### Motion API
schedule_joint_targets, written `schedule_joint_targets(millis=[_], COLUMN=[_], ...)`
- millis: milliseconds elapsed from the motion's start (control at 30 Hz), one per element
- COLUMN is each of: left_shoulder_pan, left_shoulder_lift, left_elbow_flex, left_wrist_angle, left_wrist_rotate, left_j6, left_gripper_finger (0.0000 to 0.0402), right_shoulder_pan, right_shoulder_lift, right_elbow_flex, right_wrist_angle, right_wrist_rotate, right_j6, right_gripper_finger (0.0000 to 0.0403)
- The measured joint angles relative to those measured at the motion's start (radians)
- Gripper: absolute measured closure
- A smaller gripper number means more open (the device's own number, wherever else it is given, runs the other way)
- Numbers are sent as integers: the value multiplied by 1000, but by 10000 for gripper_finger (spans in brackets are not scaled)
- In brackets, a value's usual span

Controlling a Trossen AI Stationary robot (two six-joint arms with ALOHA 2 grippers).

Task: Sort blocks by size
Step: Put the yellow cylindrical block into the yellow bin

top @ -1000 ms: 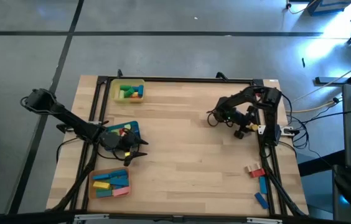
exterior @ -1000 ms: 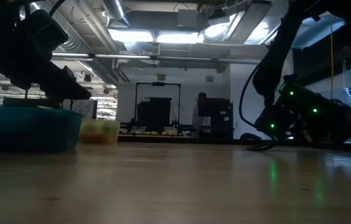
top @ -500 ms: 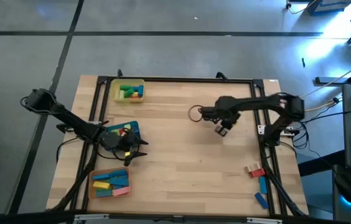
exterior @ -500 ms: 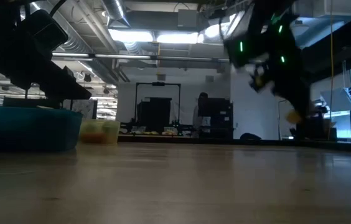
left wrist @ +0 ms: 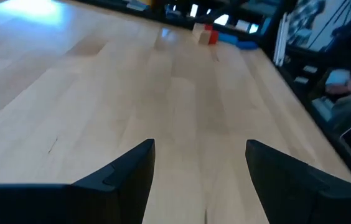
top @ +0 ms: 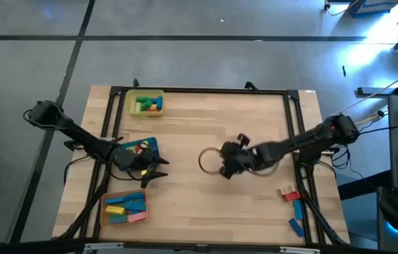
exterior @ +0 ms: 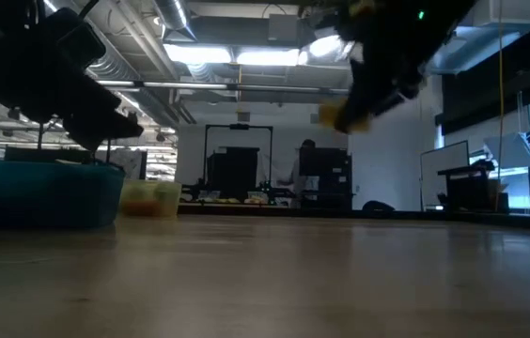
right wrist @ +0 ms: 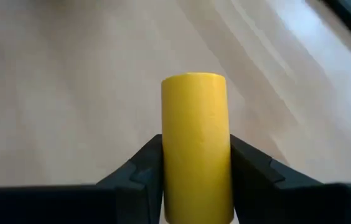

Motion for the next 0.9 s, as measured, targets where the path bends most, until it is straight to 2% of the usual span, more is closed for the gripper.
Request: schedule_joint_targets(millis=[167,333,533,700,900], left_shoulder_pan=[-5,-40,-86,-99,-103], left_shoulder_lift=[0,27,161,271,342], left_elbow_flex=[9,83,240,349,434], left_wrist_angle=[68,63,72,63,62], left_wrist_rotate=[23,46,48,47,9], left_j6=[-14,-6,159,266,269], left_gripper_finger=[166,166,166,166,167], right_shoulder_pan=[116,186,210,209,211], right_shoulder_lift=[7,93,244,338,374], right_elbow_flex=[-133,-216,-193,-132,-61], right_wrist_angle=[465,905,1231,1354,1357], right_wrist_rotate=[115,201,212,156,99], right_j6=[-63,-169,-292,-385,-430], right_gripper_finger=[267,267,267,267,267])
